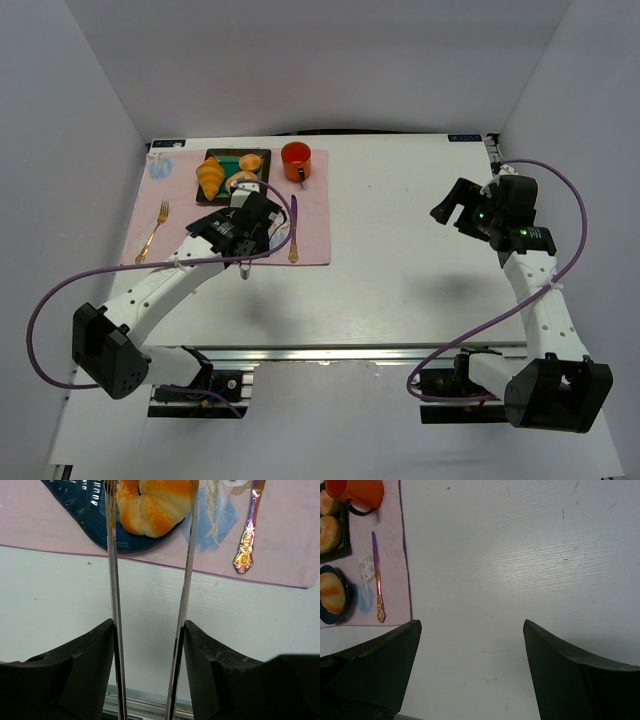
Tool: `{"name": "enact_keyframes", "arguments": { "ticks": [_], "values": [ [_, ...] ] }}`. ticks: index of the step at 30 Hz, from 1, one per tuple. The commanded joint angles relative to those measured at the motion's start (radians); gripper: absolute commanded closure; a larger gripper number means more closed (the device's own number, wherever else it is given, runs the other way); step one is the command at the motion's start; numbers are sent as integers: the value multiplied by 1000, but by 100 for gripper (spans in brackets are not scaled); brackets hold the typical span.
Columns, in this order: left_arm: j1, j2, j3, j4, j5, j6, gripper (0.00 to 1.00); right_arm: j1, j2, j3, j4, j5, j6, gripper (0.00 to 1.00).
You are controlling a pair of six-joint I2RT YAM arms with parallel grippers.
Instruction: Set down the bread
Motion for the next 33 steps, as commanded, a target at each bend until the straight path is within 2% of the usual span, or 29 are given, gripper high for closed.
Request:
{"name": "enact_keyframes", "arguments": {
  "ticks": [1, 7, 11, 15, 21, 25, 29, 33],
  "values": [
    [-6, -50, 58, -12, 3, -9, 35, 6, -19, -3, 37, -10, 3, 11],
    [-6, -53, 108, -55, 7, 0, 36, 6, -15, 0, 37, 2, 5, 11],
    [-12, -61, 145, -53, 57, 27, 40, 6, -17, 11, 39, 32, 22, 11],
    [-64, -21, 202, -43, 83, 23, 41, 6, -9, 49, 28, 96, 35, 11],
    [-240, 108, 291, 91, 81, -54, 43, -14, 40, 224, -68, 271, 66, 11],
    [-312, 171, 215, 299, 77, -126, 44, -43, 24, 322, -76, 259, 92, 11],
    [-381, 282, 187, 430, 31, -189, 45, -45, 23, 402, -98, 240, 94, 11],
    [-472, 456, 242, 450, -31, -236, 46, -45, 5, 419, -96, 230, 83, 11]
  ]
}}
